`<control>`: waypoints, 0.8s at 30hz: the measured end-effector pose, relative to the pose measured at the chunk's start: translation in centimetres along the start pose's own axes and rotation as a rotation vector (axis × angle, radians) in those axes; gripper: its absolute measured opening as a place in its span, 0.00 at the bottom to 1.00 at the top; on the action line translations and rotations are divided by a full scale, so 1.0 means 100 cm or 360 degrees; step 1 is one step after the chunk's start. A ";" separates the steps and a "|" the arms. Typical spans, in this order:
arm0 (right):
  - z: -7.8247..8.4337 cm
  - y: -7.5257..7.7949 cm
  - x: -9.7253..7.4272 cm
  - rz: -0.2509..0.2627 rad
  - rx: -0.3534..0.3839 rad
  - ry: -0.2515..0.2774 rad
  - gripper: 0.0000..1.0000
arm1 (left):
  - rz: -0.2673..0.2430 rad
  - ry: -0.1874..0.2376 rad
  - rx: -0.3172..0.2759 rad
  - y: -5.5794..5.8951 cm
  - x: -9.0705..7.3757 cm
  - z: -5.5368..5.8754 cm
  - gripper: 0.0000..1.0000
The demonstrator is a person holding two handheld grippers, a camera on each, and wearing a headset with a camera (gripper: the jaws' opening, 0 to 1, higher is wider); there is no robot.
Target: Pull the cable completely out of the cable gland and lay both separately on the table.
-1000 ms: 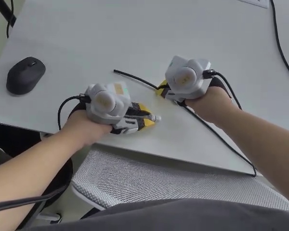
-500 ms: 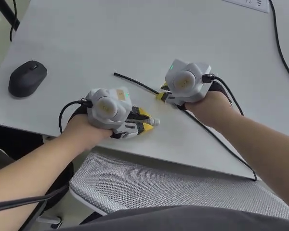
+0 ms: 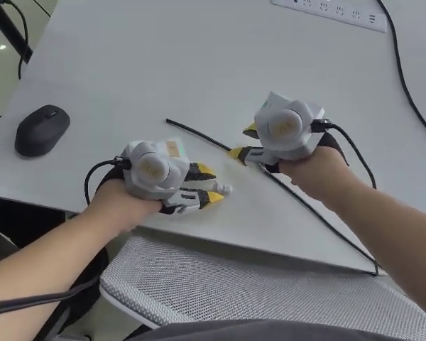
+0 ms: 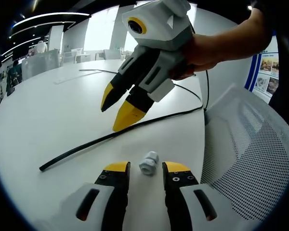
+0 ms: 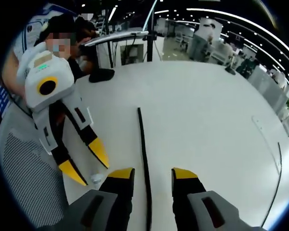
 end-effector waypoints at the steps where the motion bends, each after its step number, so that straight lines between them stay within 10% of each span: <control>1: 0.000 0.000 -0.004 0.0001 0.0003 0.0008 0.30 | -0.0010 0.0006 -0.0007 -0.001 -0.001 -0.001 0.31; 24: 0.019 0.005 -0.121 0.0008 0.0364 0.0406 0.55 | -0.0195 0.0174 -0.0186 0.006 -0.057 -0.033 0.46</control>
Point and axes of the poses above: the centre of the closed fingertips' face, and the gripper's own axes: x roughly forward along the fingers, y roughly to its right, z roughly out of its underside, the point moved 2 cm from there along -x, roughly backward along the fingers, and after that the axes turned 4 degrees about x, right-handed, at the moved point
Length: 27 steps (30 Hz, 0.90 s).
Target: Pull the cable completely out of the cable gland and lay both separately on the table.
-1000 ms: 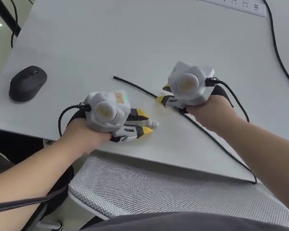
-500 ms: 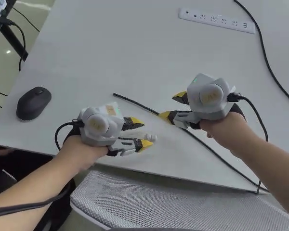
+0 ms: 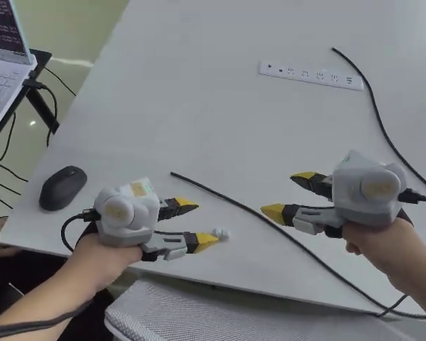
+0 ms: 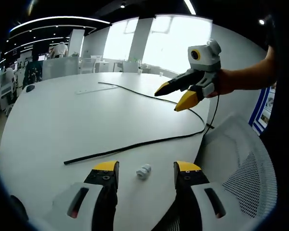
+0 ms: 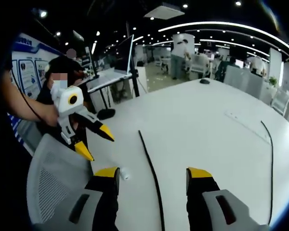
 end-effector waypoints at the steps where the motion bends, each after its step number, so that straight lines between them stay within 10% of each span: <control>1: 0.001 0.000 -0.004 0.0003 0.0011 0.0007 0.56 | -0.0004 0.0001 -0.0006 0.000 -0.002 -0.001 0.47; 27: 0.070 -0.002 -0.089 0.0084 0.0200 0.0128 0.74 | -0.0174 0.0110 -0.0112 0.035 -0.046 -0.023 0.71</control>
Point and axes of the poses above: the centre of the closed fingertips' face, and the gripper's own axes: x roughly forward along the fingers, y roughly to its right, z roughly out of its underside, the point moved 2 cm from there along -x, roughly backward along the fingers, and after that the axes turned 4 degrees about x, right-handed, at the moved point
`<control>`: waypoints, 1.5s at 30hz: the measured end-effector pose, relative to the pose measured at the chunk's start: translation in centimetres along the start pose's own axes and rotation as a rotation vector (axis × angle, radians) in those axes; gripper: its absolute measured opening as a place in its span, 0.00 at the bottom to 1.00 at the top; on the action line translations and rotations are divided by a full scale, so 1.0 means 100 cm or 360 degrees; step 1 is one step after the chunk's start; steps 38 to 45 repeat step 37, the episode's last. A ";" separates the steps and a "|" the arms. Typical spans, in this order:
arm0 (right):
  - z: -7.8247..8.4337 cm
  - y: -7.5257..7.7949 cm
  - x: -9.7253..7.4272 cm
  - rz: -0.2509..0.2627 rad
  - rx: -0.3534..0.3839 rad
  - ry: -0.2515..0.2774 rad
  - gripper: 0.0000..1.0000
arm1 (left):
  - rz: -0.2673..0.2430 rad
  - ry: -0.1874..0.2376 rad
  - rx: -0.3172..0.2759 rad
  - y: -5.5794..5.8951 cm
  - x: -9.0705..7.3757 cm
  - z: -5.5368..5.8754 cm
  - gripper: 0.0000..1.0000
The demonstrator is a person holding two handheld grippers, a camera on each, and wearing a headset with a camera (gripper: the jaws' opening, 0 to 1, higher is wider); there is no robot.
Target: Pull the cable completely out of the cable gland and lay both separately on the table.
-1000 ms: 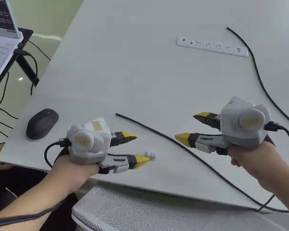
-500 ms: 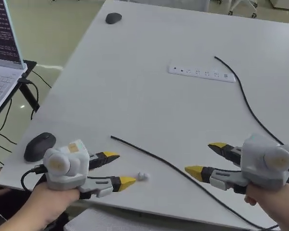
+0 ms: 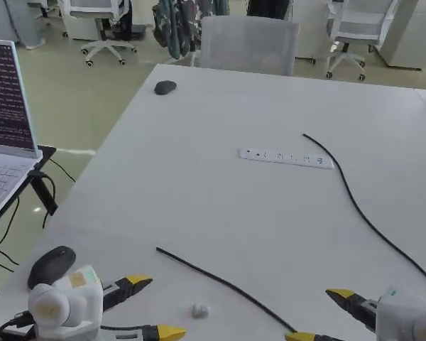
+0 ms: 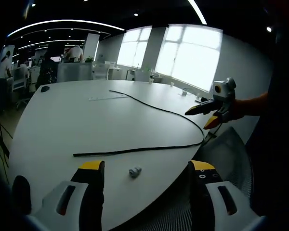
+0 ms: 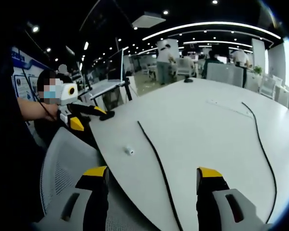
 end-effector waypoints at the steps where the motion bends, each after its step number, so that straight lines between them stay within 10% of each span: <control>1: 0.004 0.001 -0.003 0.0003 -0.0001 -0.0003 0.75 | -0.0009 0.0006 -0.0015 0.001 -0.001 0.000 0.72; 20: 0.024 0.018 -0.030 0.0032 0.0248 0.0053 0.92 | -0.0044 -0.0066 -0.0061 0.004 -0.006 0.006 0.88; 45: 0.036 0.008 -0.028 -0.0069 0.0272 0.0009 0.99 | -0.0054 -0.0097 -0.0092 0.014 -0.005 0.012 0.99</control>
Point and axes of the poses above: the centre of the closed fingertips' face, and the gripper's own axes: x roughly forward along the fingers, y roughly to its right, z roughly out of its underside, the point moved 2 cm from there along -x, roughly backward along the fingers, and after that the axes turned 4 degrees about x, right-handed, at the moved point
